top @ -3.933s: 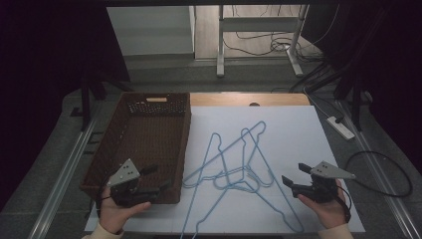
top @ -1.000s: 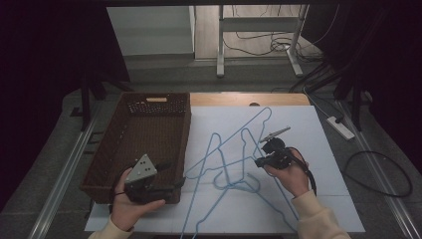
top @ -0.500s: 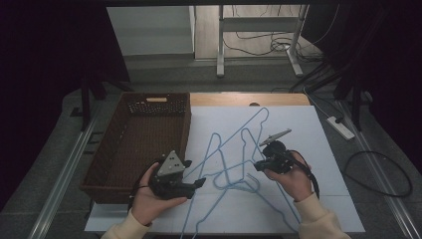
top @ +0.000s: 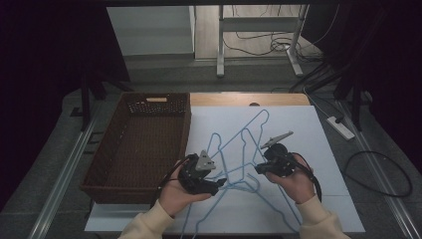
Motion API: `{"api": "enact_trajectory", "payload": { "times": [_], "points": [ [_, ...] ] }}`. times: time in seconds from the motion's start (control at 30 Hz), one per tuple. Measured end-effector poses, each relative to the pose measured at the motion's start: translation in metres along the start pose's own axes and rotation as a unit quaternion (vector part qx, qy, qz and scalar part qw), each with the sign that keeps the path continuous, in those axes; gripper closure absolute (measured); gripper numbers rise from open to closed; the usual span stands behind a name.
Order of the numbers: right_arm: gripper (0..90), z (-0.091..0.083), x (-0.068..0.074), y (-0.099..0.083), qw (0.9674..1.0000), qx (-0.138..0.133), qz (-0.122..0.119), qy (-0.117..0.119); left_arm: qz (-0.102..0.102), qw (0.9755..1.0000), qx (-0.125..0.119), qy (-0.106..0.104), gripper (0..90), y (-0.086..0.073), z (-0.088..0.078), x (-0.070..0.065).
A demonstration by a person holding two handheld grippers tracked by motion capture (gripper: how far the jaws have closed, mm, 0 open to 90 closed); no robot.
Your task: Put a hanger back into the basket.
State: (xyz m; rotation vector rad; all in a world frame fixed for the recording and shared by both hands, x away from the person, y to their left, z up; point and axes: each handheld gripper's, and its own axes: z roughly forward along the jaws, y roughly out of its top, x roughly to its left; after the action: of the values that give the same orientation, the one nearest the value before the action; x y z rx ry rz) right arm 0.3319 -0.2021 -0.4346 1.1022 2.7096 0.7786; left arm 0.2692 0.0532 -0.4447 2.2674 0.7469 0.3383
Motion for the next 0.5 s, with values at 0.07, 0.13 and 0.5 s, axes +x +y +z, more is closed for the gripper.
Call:
{"api": "enact_trajectory", "payload": {
  "times": [0.07, 0.13, 0.5],
  "points": [
    [86.0, -0.001, 0.001, 0.0, 1.0, 0.0, 0.0, -0.001, 0.006, 0.9999, 0.009, 0.004, 35.9, 0.003, 0.006, -0.002],
    [85.9, -0.002, 0.001, 0.0, 1.0, 0.001, -0.002, -0.001, 0.006, 0.9998, 0.02, 0.004, 38.0, 0.006, 0.011, -0.004],
    [86.0, -0.006, 0.004, 0.0, 1.0, -0.001, -0.007, -0.003, 0.019, 0.9975, 0.068, 0.006, 67.4, 0.015, 0.031, -0.009]
  ]
}}
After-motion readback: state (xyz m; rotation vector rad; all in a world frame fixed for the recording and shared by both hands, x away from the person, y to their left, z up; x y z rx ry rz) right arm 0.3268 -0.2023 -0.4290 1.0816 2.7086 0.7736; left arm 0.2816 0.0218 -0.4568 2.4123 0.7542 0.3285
